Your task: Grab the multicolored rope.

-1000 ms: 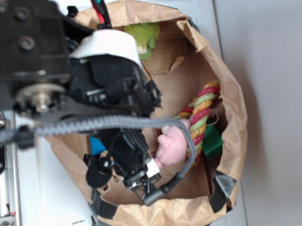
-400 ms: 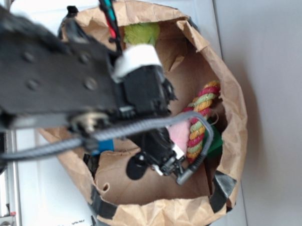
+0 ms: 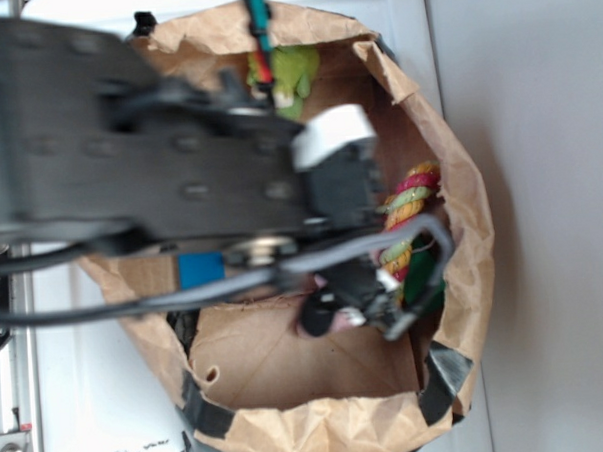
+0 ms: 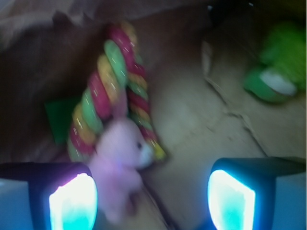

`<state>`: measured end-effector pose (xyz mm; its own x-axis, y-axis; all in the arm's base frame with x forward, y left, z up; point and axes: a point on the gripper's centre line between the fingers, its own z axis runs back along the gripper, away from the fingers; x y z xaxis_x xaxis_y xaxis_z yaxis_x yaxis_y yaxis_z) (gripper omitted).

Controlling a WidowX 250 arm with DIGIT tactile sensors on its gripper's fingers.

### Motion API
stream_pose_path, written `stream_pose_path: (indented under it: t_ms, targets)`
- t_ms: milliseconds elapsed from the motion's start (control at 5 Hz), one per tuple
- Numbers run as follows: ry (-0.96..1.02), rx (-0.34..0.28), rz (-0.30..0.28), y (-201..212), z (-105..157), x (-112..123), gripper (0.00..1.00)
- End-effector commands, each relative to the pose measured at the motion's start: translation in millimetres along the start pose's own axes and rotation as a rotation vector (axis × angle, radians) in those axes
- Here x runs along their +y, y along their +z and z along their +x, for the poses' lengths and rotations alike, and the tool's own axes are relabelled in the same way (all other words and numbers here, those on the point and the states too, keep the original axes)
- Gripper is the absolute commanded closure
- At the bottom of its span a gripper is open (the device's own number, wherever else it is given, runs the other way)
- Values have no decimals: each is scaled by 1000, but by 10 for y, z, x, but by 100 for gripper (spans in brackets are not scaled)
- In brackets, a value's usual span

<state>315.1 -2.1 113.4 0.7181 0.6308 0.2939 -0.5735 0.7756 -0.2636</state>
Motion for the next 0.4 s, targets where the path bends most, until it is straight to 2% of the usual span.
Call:
stream_pose_path:
  t_ms: [0,200]
  targets:
    - [9,-80,-60,-5,321,-169,0]
    - [-12,-92,-42,-150,282,-231,0]
